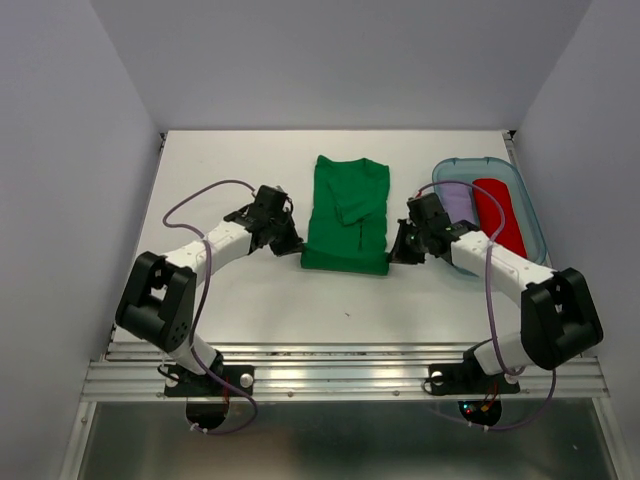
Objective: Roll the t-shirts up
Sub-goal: Roll the T-shirt to the center of the board.
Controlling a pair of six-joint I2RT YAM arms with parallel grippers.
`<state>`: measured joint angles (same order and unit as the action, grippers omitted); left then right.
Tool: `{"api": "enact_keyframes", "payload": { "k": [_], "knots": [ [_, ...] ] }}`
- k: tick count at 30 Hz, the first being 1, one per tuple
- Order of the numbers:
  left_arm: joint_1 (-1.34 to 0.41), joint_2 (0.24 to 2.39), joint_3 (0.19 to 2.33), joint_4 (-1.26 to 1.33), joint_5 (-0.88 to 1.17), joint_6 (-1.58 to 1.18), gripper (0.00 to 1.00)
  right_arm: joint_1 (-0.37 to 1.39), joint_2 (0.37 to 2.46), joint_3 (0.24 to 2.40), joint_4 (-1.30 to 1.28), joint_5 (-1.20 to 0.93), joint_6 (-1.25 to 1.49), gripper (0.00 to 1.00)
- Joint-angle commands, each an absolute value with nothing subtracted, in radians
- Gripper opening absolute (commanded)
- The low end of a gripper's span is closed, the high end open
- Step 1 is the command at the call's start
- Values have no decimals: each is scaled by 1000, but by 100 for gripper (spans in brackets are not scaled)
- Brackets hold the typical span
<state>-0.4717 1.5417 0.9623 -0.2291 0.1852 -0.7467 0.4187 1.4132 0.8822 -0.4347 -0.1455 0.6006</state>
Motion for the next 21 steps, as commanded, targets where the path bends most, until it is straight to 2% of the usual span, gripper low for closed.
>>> {"api": "enact_keyframes", "payload": {
  "k": [1, 17, 21],
  "knots": [
    [-459, 1577, 1031, -226, 170, -704, 0, 416, 1450, 946, -419, -106, 568, 1],
    [-422, 1790, 1140, -186, 149, -640, 0, 407, 1594, 1014, -353, -42, 557, 1],
    [-420, 1827, 1157, -173, 146, -629, 0, 397, 1621, 1014, -331, -17, 557, 6]
  ]
}}
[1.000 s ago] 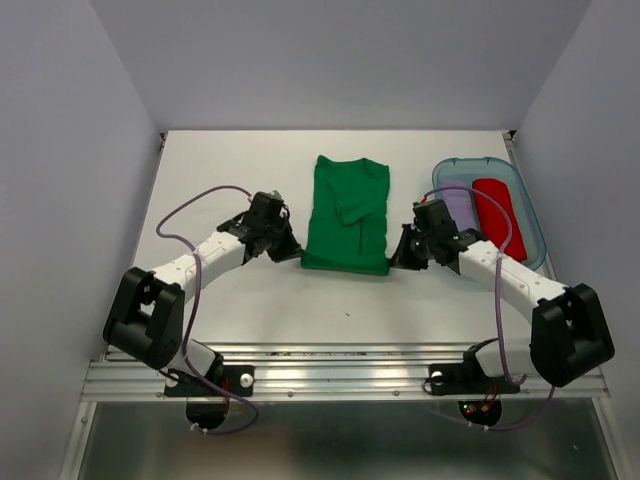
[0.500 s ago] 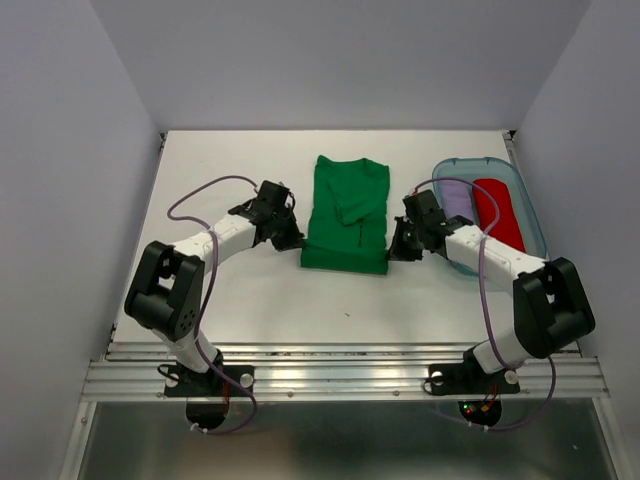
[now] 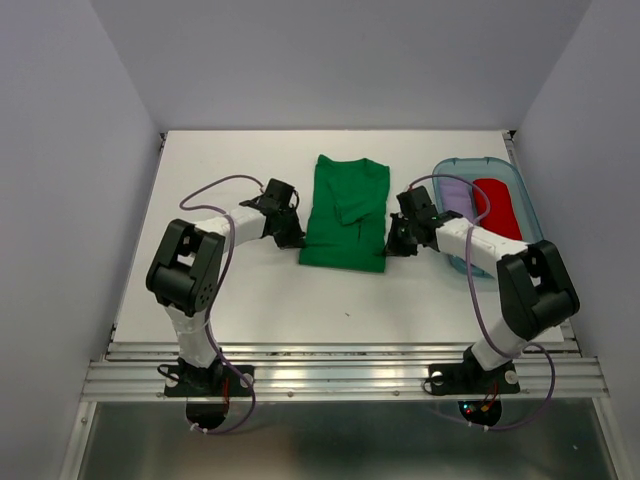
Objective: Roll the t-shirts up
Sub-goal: Roll the T-shirt to the center of the board.
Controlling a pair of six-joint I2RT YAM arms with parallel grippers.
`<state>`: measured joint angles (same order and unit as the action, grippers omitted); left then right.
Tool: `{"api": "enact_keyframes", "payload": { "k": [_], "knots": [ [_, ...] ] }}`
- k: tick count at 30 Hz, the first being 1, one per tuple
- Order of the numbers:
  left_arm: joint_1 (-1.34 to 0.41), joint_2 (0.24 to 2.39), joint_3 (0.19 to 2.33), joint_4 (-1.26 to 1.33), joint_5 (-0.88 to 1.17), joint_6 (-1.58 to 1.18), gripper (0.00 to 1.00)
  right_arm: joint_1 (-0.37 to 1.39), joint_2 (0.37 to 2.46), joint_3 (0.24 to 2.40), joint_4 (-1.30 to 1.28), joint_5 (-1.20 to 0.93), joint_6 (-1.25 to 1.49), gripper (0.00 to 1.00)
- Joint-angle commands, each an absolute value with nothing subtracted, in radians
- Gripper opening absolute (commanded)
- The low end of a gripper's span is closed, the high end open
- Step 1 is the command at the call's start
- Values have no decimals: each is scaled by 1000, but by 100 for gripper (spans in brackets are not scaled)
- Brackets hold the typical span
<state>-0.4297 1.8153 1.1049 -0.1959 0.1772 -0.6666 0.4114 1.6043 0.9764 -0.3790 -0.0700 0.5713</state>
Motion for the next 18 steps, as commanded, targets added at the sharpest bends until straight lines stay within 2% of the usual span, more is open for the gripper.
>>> {"api": "enact_keyframes", "payload": {
  "k": [1, 4, 5, 12, 14, 18],
  "knots": [
    [-420, 1832, 1163, -172, 144, -623, 0, 397, 1634, 1015, -325, -8, 557, 8],
    [-420, 1838, 1180, -175, 133, -615, 1, 397, 1643, 1023, -319, -5, 557, 18],
    [-420, 1836, 1186, -184, 129, -608, 4, 397, 1641, 1028, -321, -6, 555, 21],
    [-419, 1725, 1244, -273, -20, -580, 50, 397, 1513, 1026, -360, 28, 552, 46],
    [-420, 1689, 1247, -293, -46, -578, 53, 397, 1480, 1011, -365, -6, 558, 46],
    [-434, 1608, 1230, -304, -60, -581, 52, 407, 1411, 968, -360, -72, 597, 45]
  ]
}}
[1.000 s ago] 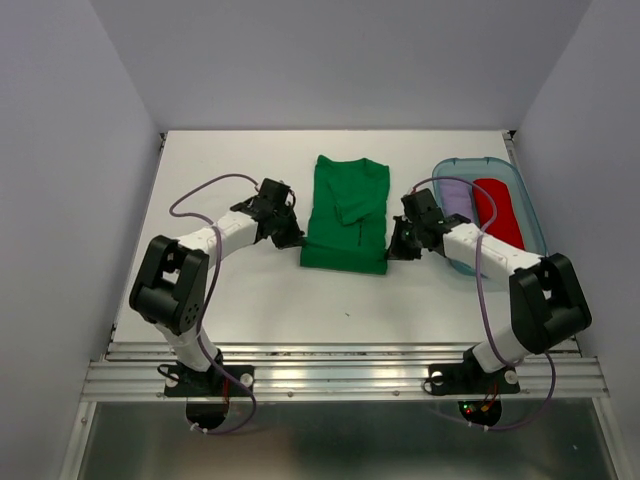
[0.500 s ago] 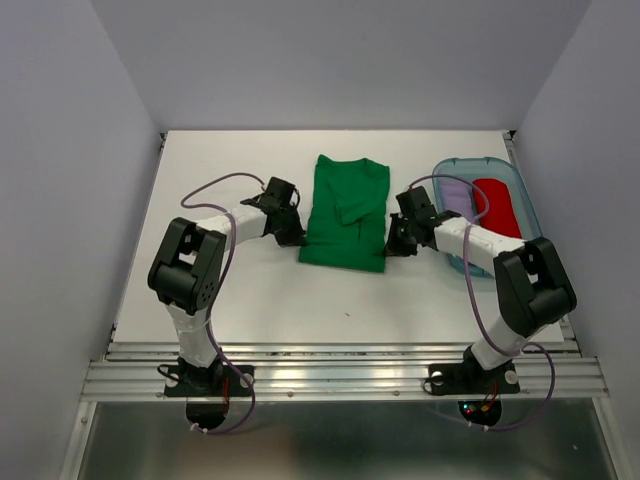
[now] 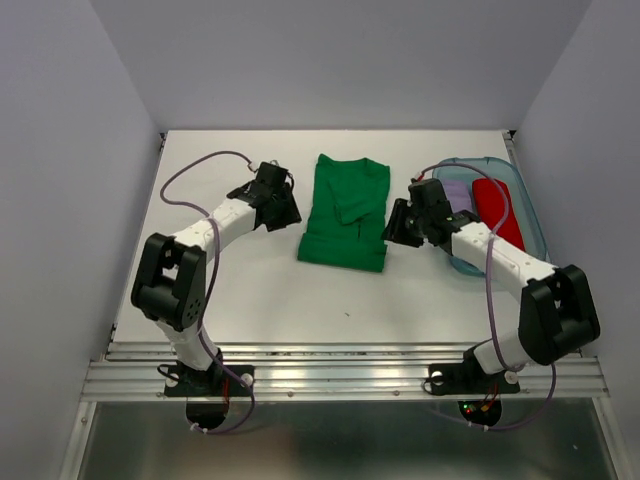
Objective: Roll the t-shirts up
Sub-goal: Roll the T-shirt to the center of the board.
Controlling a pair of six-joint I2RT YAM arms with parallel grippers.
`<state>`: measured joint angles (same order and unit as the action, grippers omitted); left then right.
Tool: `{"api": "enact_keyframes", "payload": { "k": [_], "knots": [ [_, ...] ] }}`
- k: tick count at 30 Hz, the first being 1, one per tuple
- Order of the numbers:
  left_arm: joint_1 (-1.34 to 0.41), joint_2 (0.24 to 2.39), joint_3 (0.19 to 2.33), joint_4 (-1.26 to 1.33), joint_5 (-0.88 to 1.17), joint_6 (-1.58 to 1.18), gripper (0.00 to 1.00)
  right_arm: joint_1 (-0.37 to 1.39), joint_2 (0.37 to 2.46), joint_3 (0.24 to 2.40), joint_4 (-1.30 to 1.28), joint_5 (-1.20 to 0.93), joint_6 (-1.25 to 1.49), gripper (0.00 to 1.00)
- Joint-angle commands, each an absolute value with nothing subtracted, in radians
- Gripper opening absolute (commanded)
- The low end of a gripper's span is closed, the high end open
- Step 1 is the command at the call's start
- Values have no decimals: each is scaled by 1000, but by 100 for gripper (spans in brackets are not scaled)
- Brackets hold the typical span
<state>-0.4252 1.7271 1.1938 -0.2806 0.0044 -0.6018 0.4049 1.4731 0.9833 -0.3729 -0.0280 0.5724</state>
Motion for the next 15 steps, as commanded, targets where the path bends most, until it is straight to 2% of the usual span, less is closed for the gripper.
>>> {"api": "enact_keyframes", "payload": {
  "k": [1, 2, 3, 6, 7, 10, 15],
  "knots": [
    [-442, 1585, 1218, -305, -52, -586, 50, 432, 1395, 962, -360, -72, 609, 42],
    [-465, 1577, 1213, -304, -49, -589, 49, 442, 1388, 951, -357, -74, 615, 40],
    [-480, 1565, 1201, -304, -32, -592, 47, 457, 1384, 947, -354, -75, 627, 33],
    [-534, 1565, 1184, -293, 6, -617, 43, 468, 1393, 942, -331, -104, 638, 20],
    [-544, 1568, 1166, -270, 56, -626, 43, 477, 1408, 943, -318, -127, 640, 12],
    [-577, 1589, 1128, -226, 113, -660, 40, 477, 1445, 962, -304, -173, 637, 4],
    [-584, 1652, 1118, -150, 160, -684, 40, 486, 1535, 980, -279, -195, 618, 2]
  ]
}}
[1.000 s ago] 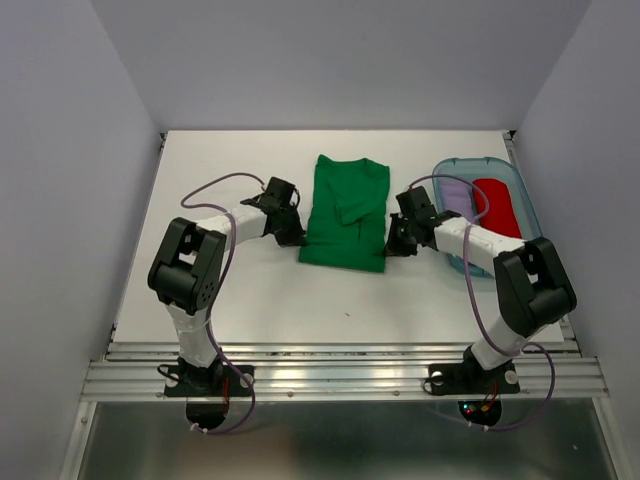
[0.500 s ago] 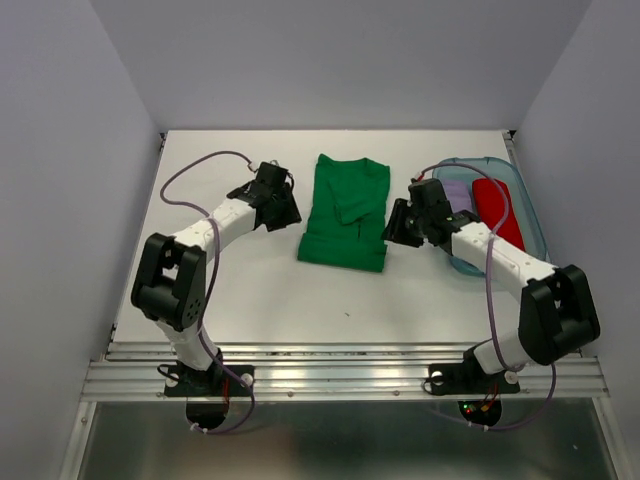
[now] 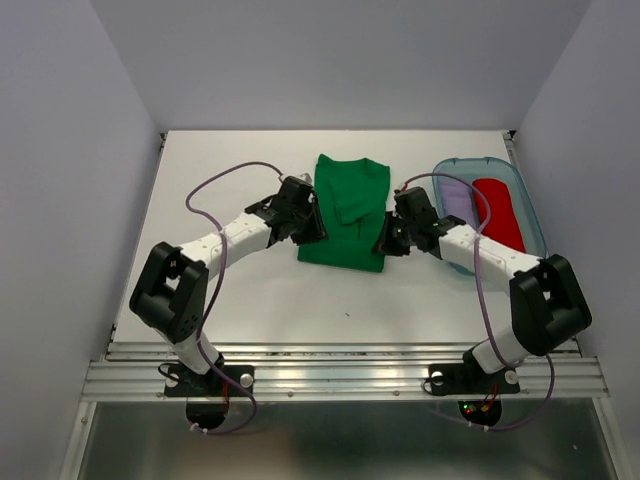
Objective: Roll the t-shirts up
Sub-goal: Roll the T-shirt to the center of the board.
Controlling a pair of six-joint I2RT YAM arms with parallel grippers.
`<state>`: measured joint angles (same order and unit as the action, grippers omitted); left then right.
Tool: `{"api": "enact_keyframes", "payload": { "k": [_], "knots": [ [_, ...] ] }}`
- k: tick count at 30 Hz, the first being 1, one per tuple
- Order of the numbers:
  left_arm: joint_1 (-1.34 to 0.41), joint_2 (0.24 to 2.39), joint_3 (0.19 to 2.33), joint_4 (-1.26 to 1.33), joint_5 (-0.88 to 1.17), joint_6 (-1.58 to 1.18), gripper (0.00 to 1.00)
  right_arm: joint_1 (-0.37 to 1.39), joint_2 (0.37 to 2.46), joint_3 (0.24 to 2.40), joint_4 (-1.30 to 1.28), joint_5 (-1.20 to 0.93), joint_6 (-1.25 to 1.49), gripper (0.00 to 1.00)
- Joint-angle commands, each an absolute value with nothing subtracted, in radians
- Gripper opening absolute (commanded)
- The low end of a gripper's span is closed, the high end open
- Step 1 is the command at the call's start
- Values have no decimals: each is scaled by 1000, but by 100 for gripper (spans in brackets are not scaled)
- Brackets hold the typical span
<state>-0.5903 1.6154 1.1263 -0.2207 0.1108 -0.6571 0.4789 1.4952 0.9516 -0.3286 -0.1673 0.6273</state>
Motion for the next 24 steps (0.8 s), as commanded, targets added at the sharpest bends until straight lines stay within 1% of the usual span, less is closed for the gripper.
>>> {"api": "enact_keyframes", "payload": {
  "k": [1, 6, 13, 17, 21, 24],
  "knots": [
    [-584, 1679, 1141, -149, 160, -678, 39, 486, 1551, 994, -281, -169, 618, 2],
    [-581, 1785, 1209, -140, 112, -647, 39, 477, 1638, 1046, -282, -39, 612, 1],
    [-557, 1864, 1247, -132, 86, -607, 36, 468, 1782, 1048, -282, 38, 601, 1],
    [-554, 1829, 1241, -144, 86, -601, 35, 468, 1755, 1043, -299, 18, 594, 1],
    [-554, 1735, 1224, -152, 84, -601, 35, 468, 1632, 1058, -314, -34, 588, 1],
    [-552, 1712, 1213, -166, 89, -607, 35, 468, 1614, 1084, -325, -38, 586, 1]
  ]
}}
